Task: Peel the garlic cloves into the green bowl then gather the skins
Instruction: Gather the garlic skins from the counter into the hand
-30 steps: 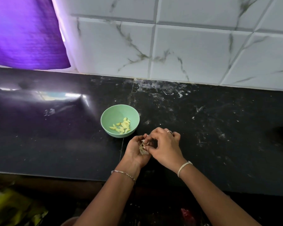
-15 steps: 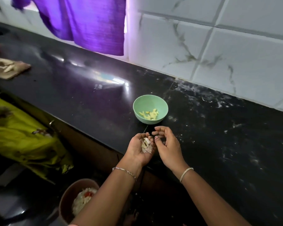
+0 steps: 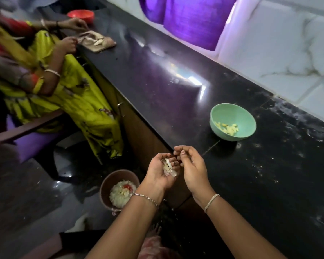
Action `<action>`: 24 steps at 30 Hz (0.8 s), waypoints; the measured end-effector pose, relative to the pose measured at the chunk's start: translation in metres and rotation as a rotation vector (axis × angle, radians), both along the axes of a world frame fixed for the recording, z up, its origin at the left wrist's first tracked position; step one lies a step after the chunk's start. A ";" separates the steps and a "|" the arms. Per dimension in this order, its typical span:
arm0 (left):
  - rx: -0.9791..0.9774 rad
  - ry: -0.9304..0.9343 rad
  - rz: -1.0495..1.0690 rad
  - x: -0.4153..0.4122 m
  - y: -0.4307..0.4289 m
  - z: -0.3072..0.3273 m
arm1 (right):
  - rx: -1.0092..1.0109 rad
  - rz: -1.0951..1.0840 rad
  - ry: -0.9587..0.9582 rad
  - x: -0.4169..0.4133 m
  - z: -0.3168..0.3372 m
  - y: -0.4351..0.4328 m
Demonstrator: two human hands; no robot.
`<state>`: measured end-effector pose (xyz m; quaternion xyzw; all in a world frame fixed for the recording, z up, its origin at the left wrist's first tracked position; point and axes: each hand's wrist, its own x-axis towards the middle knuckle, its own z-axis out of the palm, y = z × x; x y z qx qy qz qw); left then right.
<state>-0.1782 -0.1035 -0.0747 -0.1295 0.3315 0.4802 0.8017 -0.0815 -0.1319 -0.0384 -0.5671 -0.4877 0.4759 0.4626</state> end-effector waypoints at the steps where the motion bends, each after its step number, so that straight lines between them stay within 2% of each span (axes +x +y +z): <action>1: -0.004 0.006 0.046 -0.011 0.000 -0.003 | -0.067 -0.016 0.062 -0.011 -0.004 0.004; 5: -0.038 0.034 0.172 -0.048 0.003 -0.014 | -0.333 -0.088 0.308 -0.051 -0.030 0.019; 9: -0.127 0.090 0.280 -0.097 0.004 -0.058 | -0.587 -0.070 0.496 -0.099 -0.067 0.028; 16: -0.356 0.206 0.392 -0.159 -0.004 -0.148 | -0.869 0.061 0.477 -0.160 -0.137 0.039; 24: -0.520 0.175 0.497 -0.197 0.005 -0.260 | -1.069 0.003 0.471 -0.201 -0.269 0.075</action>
